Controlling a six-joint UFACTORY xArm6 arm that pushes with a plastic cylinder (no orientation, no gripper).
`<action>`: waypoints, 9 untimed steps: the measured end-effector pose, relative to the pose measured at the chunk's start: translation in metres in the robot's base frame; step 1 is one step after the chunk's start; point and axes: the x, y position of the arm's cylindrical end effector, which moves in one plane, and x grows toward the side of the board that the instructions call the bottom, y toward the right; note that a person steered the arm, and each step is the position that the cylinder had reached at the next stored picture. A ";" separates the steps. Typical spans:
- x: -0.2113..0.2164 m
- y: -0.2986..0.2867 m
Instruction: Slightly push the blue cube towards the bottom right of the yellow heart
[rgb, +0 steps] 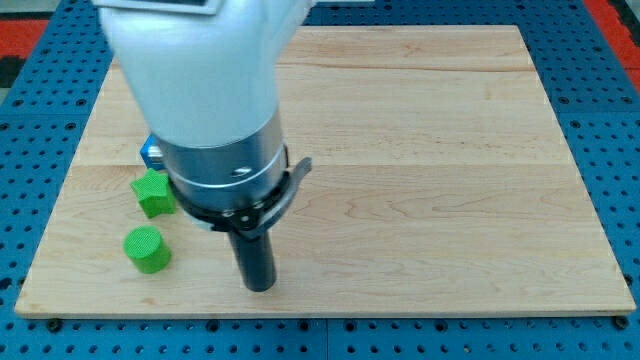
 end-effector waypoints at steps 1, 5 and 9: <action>-0.011 -0.053; -0.016 -0.245; -0.154 -0.214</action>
